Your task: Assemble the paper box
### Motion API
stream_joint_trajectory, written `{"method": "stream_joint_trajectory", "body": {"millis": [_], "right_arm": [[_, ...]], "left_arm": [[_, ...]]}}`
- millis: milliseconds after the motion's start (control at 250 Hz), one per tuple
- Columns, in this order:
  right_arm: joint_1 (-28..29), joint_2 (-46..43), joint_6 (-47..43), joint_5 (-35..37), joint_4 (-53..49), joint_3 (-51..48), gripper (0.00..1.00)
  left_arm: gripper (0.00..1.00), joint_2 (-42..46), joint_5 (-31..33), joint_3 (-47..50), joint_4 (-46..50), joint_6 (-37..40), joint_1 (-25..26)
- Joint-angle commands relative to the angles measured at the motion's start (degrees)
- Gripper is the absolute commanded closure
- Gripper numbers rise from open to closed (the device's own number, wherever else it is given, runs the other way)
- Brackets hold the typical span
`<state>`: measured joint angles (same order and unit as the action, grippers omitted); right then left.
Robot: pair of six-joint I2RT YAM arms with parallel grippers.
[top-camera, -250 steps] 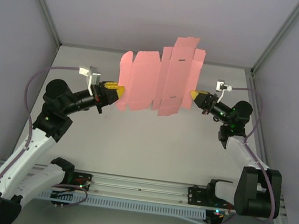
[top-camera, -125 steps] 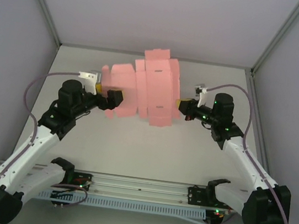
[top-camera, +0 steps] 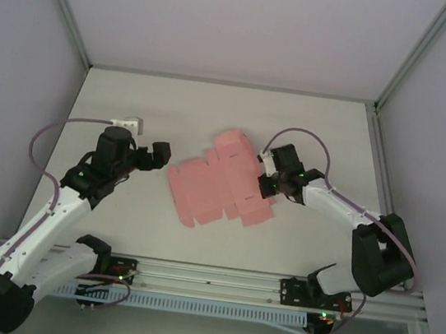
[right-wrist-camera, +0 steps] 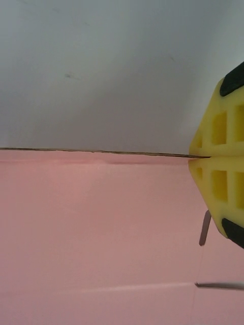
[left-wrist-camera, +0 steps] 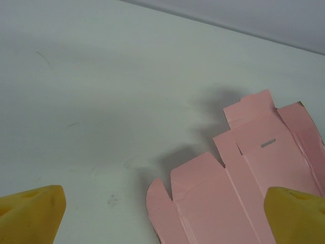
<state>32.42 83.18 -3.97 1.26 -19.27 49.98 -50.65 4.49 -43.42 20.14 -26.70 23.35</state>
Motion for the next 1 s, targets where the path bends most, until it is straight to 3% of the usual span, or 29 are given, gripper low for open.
{"method": "stream_joint_trajectory", "body": {"millis": [0, 108, 351, 647, 815, 998], "right_arm": [[5.02, 1.64, -12.39, 19.27, 0.33, 3.04, 1.00], [8.87, 1.87, -20.59, 24.55, 6.23, 2.64, 1.00], [14.36, -1.85, -39.75, 22.51, 25.34, -5.82, 1.00], [17.00, -5.48, -45.52, 22.44, 35.26, -11.54, 1.00], [17.08, -6.88, -44.58, 21.98, 35.22, -12.28, 1.00], [17.15, -8.64, -43.34, 21.11, 35.67, -12.91, 1.00]], "left_arm": [[0.00, -1.25, -0.39, 0.35, -1.89, -0.48, 0.02], [0.00, -3.30, -1.63, 0.19, -3.34, -0.24, 0.05], [0.00, -8.10, -5.26, -0.94, -7.25, 0.14, 0.02], [0.00, -16.86, -8.93, -5.33, -11.11, 1.70, -0.05], [0.00, -21.90, -14.15, -6.70, -13.34, 4.38, 0.07], [0.00, -24.90, -14.58, -5.99, -14.40, 7.62, 0.56]]}}
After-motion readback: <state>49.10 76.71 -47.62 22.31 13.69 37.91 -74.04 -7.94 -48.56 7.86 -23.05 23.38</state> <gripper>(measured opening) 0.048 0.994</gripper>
